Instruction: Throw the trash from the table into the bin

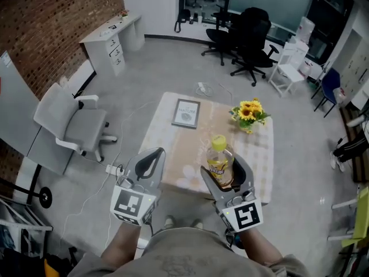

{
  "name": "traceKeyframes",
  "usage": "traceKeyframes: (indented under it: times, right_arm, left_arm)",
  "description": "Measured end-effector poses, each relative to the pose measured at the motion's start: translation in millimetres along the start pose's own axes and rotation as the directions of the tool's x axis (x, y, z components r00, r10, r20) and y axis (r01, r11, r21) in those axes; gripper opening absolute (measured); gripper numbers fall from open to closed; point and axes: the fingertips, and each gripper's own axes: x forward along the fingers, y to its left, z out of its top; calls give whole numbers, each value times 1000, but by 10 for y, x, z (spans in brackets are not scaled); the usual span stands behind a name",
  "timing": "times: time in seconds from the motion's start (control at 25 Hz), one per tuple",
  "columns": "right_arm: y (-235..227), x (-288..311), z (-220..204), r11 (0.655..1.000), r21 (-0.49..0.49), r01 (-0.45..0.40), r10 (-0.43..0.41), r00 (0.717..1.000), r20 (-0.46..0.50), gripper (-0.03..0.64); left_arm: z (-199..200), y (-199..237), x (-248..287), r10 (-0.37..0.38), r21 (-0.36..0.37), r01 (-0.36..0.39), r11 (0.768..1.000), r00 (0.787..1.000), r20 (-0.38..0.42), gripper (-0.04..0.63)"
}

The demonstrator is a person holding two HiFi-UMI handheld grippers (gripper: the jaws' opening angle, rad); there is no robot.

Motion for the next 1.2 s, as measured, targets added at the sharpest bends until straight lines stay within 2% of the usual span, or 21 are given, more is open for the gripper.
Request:
traceKeyframes:
  times: [0.28, 0.6, 0.88, 1.2]
  right_arm:
    - [-40, -89, 24, 998, 56, 21, -22, 999, 23, 323]
    - [-35, 21, 29, 998, 55, 12, -13, 1000, 24, 323]
    - [25, 49, 10, 998, 63, 1, -3, 1000, 17, 324]
    - [154, 109, -83, 998, 65, 15, -14, 1000, -17, 324]
  left_arm:
    - [72, -117, -2, -22, -6, 23, 1000, 999, 25, 6]
    - [40, -106, 55, -41, -19, 42, 999, 999, 11, 6]
    - [62, -76, 43, -28, -23, 28, 999, 1000, -5, 6]
    - [-8, 5, -67, -49, -30, 48, 998, 999, -13, 6]
